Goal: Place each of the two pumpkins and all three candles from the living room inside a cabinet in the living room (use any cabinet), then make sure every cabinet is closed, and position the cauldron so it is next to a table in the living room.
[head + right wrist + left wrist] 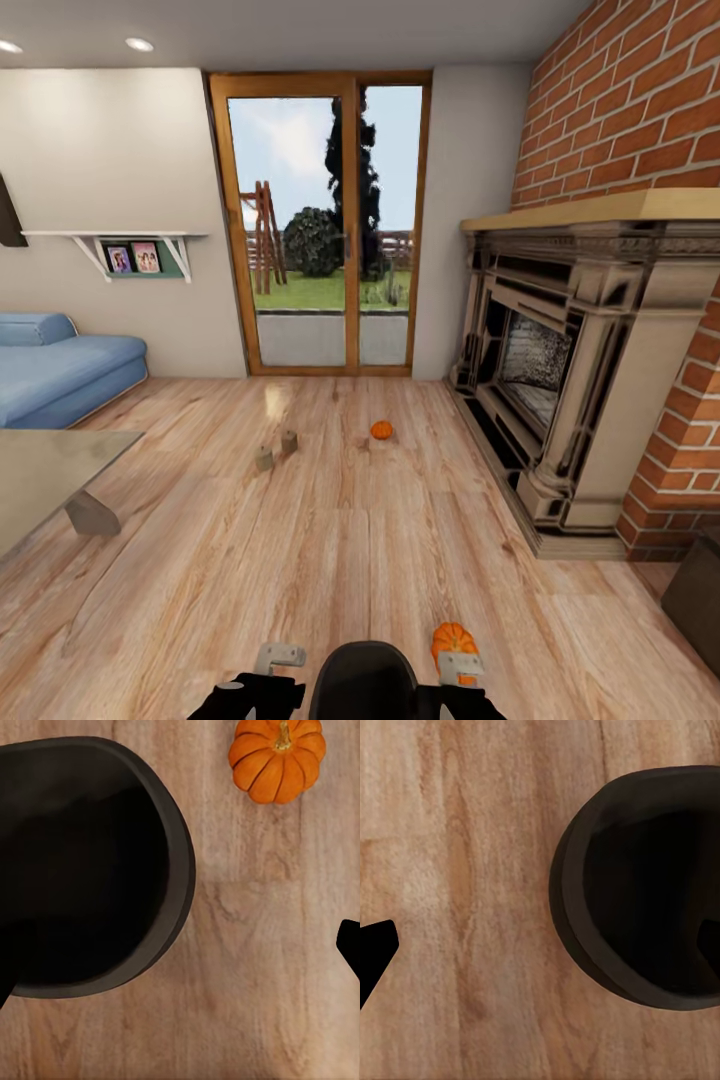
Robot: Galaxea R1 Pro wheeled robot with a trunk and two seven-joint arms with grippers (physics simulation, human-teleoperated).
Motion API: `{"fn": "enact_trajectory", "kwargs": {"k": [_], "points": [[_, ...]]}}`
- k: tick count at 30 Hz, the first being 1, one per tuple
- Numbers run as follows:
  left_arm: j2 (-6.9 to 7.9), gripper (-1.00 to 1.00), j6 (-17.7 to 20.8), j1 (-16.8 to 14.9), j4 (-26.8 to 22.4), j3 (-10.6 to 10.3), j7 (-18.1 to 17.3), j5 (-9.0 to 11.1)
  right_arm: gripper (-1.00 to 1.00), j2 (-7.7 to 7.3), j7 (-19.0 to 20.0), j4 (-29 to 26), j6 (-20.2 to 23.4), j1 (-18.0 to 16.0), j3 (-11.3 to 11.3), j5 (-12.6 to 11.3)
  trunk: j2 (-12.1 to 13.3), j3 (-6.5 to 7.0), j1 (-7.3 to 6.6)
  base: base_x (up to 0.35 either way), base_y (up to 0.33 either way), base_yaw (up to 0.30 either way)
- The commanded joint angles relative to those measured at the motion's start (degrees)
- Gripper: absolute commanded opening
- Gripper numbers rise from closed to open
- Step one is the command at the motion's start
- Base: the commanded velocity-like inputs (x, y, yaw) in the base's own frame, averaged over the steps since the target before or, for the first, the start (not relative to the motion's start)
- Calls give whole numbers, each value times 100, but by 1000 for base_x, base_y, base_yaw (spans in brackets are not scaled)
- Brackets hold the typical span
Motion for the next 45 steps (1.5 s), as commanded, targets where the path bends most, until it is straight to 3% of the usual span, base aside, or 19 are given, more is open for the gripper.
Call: {"fn": "enact_trajectory", "kwargs": {"k": [1,27,45], "points": [[3,100,32,-1,-14,-22,-5,-1,100,1,-30,-14,25,-1,13,-42,-44,-24,22,0,0,0],[5,100,37,-1,-26,-22,-13,6,100,1,-8,-20,5,1,16,-42,-1087,-491,593,0,0,0],[-6,100,49,-1,-34,-28,-11,-2,100,19,-4,-21,5,-1,20,-42,-1087,-491,593,45,18,0]]}}
